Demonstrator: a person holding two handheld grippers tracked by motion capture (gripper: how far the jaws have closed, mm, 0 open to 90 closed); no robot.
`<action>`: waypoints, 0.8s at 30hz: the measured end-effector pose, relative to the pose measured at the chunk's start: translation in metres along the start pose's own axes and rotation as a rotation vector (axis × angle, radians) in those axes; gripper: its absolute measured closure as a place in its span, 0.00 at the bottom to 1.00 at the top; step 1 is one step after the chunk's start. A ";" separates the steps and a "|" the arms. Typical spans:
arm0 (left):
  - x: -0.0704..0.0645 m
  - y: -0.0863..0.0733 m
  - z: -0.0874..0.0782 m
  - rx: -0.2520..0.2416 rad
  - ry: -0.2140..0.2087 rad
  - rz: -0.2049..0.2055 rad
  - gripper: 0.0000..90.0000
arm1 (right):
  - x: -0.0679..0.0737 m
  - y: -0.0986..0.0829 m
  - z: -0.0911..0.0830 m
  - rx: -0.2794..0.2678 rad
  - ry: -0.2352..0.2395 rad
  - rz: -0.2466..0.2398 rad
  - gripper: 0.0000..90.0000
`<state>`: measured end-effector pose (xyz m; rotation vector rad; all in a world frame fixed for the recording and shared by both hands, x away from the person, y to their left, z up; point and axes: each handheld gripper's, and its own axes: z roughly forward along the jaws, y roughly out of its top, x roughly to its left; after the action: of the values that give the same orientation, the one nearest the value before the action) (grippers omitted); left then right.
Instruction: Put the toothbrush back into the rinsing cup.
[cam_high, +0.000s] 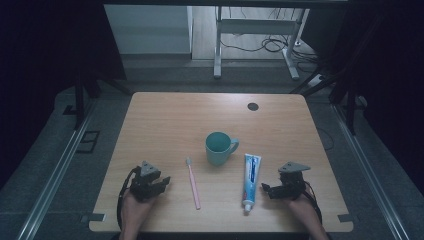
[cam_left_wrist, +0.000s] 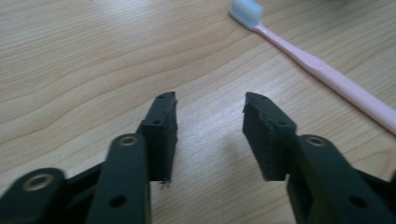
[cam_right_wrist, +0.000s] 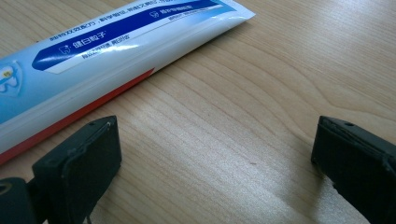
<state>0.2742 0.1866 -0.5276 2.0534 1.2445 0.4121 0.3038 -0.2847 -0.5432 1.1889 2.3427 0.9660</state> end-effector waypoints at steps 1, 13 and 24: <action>-0.001 0.001 0.000 0.001 -0.007 0.003 0.67 | 0.000 0.000 0.000 0.000 0.000 0.000 0.01; -0.013 0.007 -0.002 0.007 -0.054 0.041 0.95 | 0.000 0.000 0.000 0.001 0.000 -0.001 0.01; -0.023 0.016 -0.002 0.003 -0.089 0.066 1.00 | 0.000 0.000 0.000 0.002 -0.001 -0.001 0.01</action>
<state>0.2719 0.1628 -0.5134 2.0961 1.1280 0.3453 0.3038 -0.2848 -0.5431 1.1880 2.3438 0.9632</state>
